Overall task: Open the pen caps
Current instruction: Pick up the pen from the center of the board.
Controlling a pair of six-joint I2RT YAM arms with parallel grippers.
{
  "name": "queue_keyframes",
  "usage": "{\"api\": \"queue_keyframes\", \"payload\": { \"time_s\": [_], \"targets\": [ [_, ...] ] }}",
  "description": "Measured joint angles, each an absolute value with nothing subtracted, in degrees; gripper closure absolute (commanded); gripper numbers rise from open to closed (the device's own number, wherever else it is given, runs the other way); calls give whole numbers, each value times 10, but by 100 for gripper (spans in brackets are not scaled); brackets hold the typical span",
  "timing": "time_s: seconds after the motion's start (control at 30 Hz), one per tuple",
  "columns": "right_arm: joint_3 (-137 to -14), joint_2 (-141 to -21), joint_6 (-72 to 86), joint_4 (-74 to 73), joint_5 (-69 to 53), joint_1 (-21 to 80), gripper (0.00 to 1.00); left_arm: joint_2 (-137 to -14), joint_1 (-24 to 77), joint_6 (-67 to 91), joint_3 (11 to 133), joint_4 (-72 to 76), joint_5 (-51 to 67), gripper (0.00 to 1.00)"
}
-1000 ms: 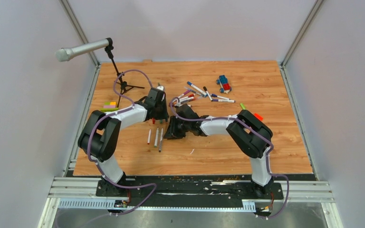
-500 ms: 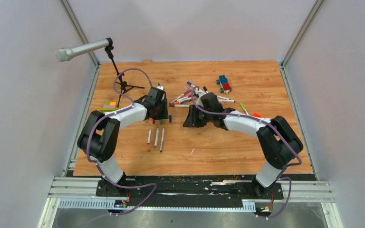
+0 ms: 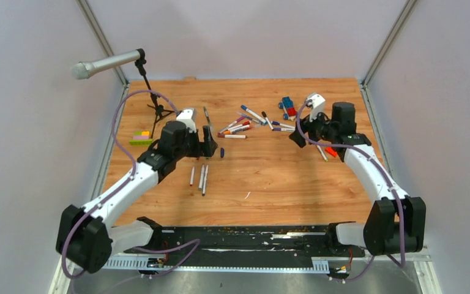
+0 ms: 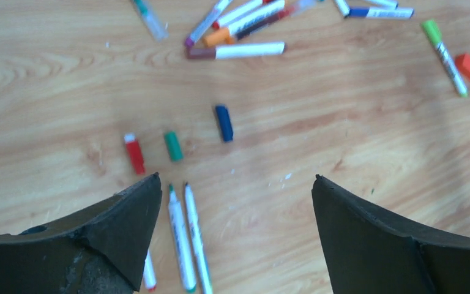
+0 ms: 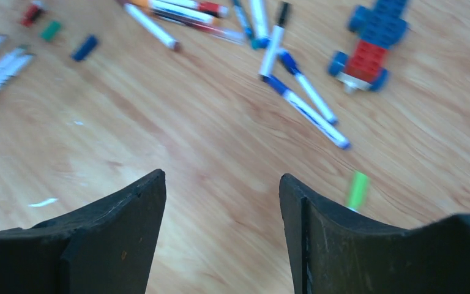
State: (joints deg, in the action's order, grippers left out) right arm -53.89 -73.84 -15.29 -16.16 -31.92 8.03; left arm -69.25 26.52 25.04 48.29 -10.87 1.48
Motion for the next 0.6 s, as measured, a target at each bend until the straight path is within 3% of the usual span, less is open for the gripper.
{"api": "queue_keyframes", "payload": {
  "time_s": [0.23, 0.47, 0.6],
  "targets": [
    [-582, -848, -244, -227, -279, -34, 38, -546, 261, 271, 339, -96, 29, 0],
    [-600, -918, -289, -277, -208, -38, 55, -446, 261, 309, 267, -81, 70, 0],
    [-620, -941, -294, -286, -186, -40, 59, -402, 261, 341, 218, -63, 87, 0]
  ]
}}
